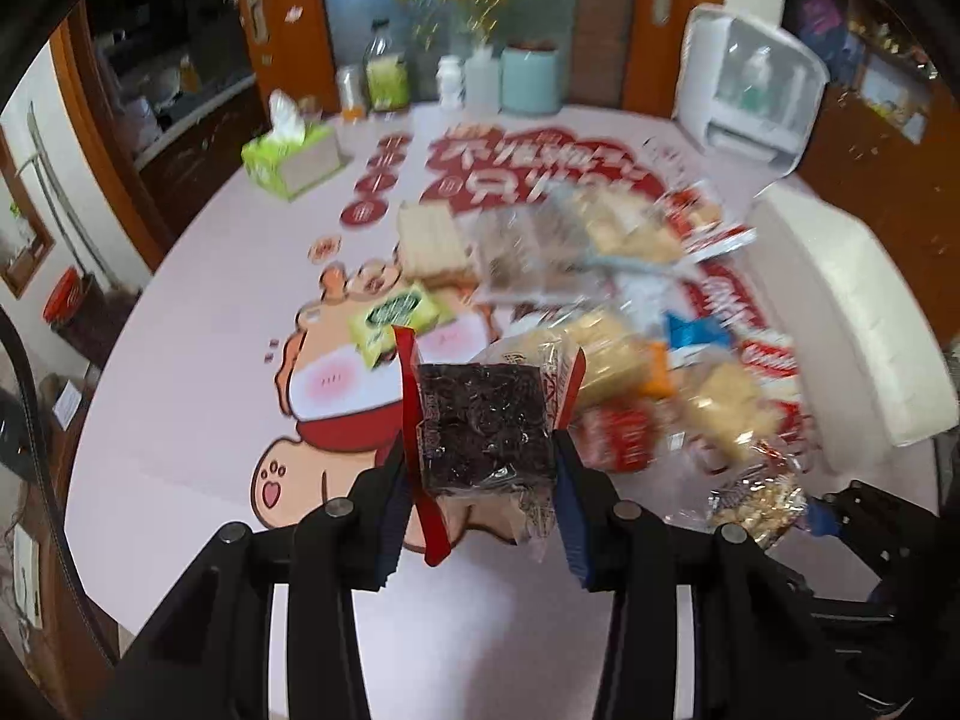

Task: Organize snacks
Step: 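Carry both packs into the white tray and open both tools, then return both tools to the pile and close on puffed snack bags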

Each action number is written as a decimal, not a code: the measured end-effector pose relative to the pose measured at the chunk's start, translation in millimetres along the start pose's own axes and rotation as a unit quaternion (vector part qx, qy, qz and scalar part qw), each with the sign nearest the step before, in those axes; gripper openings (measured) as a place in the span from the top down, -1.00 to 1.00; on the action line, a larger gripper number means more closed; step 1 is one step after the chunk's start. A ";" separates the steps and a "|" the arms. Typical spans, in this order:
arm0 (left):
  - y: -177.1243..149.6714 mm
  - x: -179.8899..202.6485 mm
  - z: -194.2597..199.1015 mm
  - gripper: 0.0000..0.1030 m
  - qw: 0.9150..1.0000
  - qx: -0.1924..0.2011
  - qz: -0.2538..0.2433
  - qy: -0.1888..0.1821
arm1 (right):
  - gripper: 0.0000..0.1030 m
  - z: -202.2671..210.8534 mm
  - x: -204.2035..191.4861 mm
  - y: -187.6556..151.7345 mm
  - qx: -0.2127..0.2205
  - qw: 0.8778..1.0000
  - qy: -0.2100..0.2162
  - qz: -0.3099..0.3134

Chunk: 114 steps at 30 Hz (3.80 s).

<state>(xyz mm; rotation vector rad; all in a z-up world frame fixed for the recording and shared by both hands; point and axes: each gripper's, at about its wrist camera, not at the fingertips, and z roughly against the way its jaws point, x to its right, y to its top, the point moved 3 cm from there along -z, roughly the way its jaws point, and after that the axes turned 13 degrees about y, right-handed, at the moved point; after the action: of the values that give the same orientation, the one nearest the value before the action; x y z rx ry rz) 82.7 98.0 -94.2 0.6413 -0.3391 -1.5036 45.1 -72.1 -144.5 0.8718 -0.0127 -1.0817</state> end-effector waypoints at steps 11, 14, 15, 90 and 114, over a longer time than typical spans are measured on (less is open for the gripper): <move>42.3 64.6 95.3 0.20 0.990 0.104 -0.053 -0.073 | 0.12 119.6 7.1 31.1 0.139 0.988 -0.060 0.000; 59.0 96.4 115.9 0.20 0.983 0.130 -0.073 -0.105 | 0.12 156.9 19.2 39.0 0.169 0.979 -0.113 -0.007; 64.4 107.2 119.3 0.20 0.981 0.135 -0.080 -0.114 | 0.12 165.6 24.0 41.6 0.175 0.976 -0.131 -0.011; 59.9 116.0 85.9 -0.78 0.986 0.124 -0.043 -0.102 | -0.03 193.8 48.7 38.9 0.200 0.950 -0.234 -0.053; 37.3 45.4 -89.0 -0.79 0.977 0.012 -0.199 -0.077 | -0.31 -20.8 58.2 42.1 -0.055 0.989 -0.133 0.046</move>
<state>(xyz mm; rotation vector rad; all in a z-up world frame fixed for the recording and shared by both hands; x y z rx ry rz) 167.6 67.6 -151.1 0.6387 -0.3614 -1.9408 114.9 -96.7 -155.2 0.6182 -0.2119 -1.0939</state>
